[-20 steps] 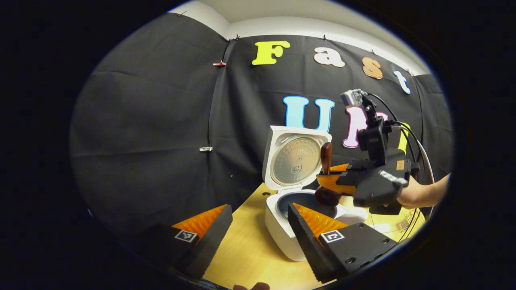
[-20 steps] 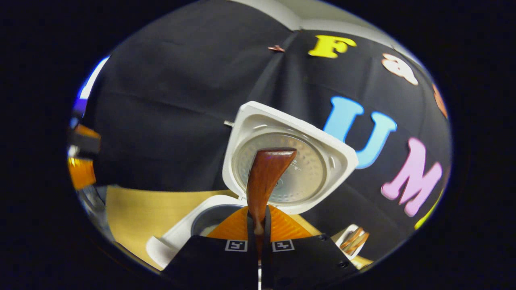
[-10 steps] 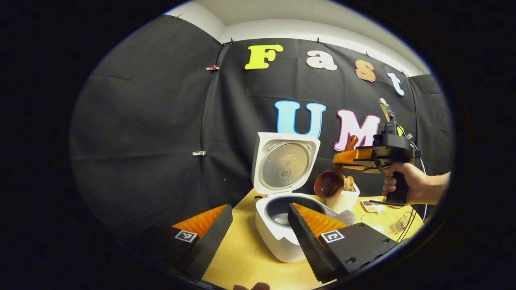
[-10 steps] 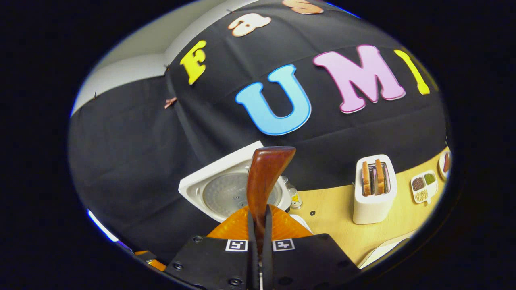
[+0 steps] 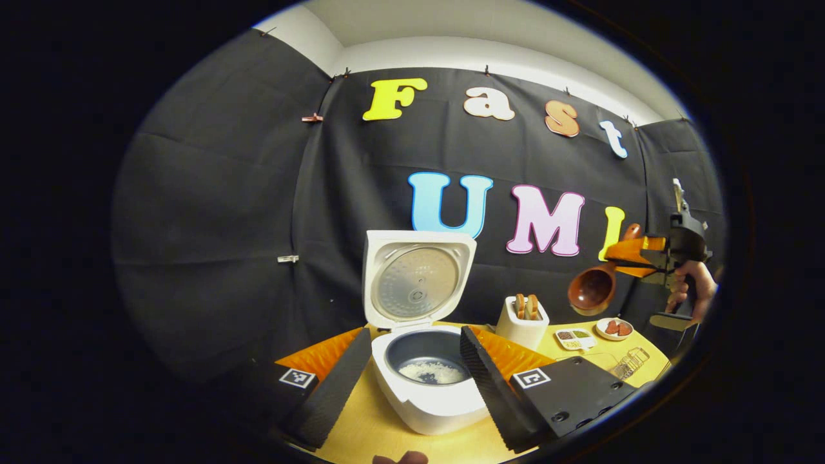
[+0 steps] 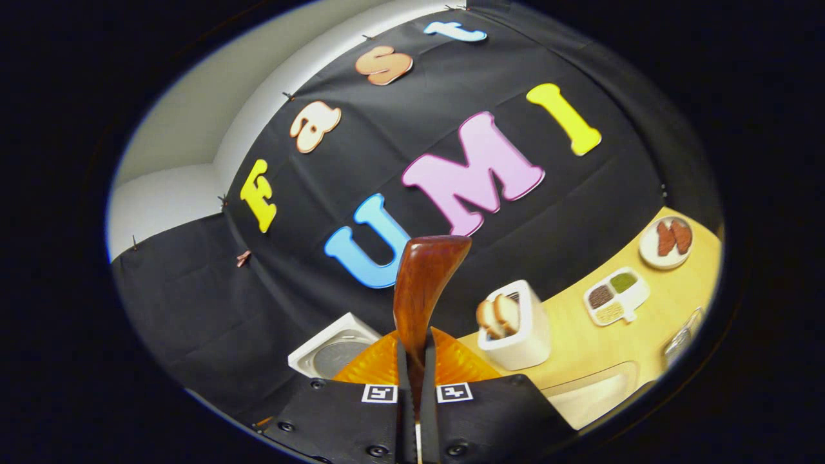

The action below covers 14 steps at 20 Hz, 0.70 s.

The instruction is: Close the left gripper, press the button to open the rice cooker; take a wooden spoon from the chopstick holder with the right hand, scoop a spoonful of rice and pour it into the rice cooker, then put the wooden spoon back into the chopstick holder.

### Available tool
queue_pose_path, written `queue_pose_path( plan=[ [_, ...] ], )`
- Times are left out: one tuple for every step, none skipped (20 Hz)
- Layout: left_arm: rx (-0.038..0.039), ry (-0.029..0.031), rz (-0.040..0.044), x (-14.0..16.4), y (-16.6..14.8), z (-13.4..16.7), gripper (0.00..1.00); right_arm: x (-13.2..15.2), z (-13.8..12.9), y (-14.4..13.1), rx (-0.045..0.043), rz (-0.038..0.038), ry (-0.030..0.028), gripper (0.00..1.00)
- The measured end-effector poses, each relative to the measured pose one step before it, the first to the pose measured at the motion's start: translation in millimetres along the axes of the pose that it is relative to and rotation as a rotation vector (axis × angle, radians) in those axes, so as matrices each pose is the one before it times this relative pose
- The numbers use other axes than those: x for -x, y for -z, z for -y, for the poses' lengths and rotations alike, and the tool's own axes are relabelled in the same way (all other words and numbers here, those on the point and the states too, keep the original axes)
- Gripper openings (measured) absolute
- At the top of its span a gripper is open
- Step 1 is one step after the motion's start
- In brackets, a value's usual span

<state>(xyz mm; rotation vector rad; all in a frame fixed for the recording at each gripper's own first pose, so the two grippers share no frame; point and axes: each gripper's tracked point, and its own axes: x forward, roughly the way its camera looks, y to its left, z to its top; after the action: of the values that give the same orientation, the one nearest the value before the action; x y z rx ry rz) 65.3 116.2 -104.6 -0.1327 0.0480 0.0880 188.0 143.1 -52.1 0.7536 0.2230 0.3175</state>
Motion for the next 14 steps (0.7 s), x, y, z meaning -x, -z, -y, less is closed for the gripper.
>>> queue_pose_path(
  plan=[
    [-0.00243, 0.01158, 0.0083, -2.73, -3.26, 6.9, 0.95, 13.75, 20.86, -12.64, 0.02171, 0.023, 0.03437, 0.07],
    [-0.00313, 0.012, 0.00854, -2.99, -3.45, 6.68, 0.95, 11.96, 27.04, -8.76, 0.02403, 0.01901, 0.03728, 0.07],
    [-0.00292, 0.01015, 0.0069, -0.77, -1.59, 7.07, 0.95, 13.54, 23.11, -10.2, 0.02694, 0.01507, 0.03842, 0.12],
    [0.00024, 0.00649, 0.00763, -1.8, -3.81, 6.14, 0.95, 8.91, 23.68, -6.89, 0.02935, 0.01277, 0.04265, 0.07],
    [0.00703, 0.00495, 0.00477, -2.36, -2.14, 5.44, 0.95, 4.4, 23.53, -4.93, 0.03395, 0.01221, 0.04073, 0.07],
    [0.01364, 0.0078, 0.01235, -0.34, -3.79, 6.33, 0.95, 4.7, 24.96, -2.02, 0.03896, 0.00217, 0.04121, 0.07],
    [0.01248, 0.00532, 0.01162, -0.57, -3.8, 4.84, 0.95, 6.3, 26.68, 2.08, 0.03951, -0.00144, 0.04143, 0.07],
    [0.01231, 0.00166, 0.00697, -1.11, -2.75, 4.19, 0.95, -3.47, 19.24, 5.89, 0.03232, -0.00386, 0.0364, 0.07],
    [0.00824, 0.0056, 0.00253, -2.53, -1.09, 4.78, 0.95, 2.09, 19.24, 2.83, 0.02193, -0.00468, 0.02744, 0.07],
    [-0.00009, -0.00088, -0.00353, -1.55, -0.5, 3.21, 0.95, -1.25, 17.91, 5.27, 0.01482, -0.01113, 0.02426, 0.07],
    [-0.00793, -0.00713, -0.00586, -1.77, -0.05, 0.92, 0.95, -2.45, 17.4, 7.82, 0.01233, -0.01162, 0.02039, 0.07],
    [-0.01127, -0.00644, -0.00476, -2.06, -0.62, 1.42, 0.95, -4.36, 15.57, 6.84, 0.0125, -0.01332, 0.01592, 0.08],
    [-0.0147, -0.00877, -0.00479, -1.35, -0.73, 2.11, 0.95, -5.11, 15.92, 10.84, 0.01207, -0.01711, 0.01427, 0.08],
    [-0.01054, -0.01038, -0.00291, -0.57, -2.19, 1.46, 0.95, -5.32, 12.59, 9.17, 0.00901, -0.02045, 0.00704, 0.07]
  ],
)
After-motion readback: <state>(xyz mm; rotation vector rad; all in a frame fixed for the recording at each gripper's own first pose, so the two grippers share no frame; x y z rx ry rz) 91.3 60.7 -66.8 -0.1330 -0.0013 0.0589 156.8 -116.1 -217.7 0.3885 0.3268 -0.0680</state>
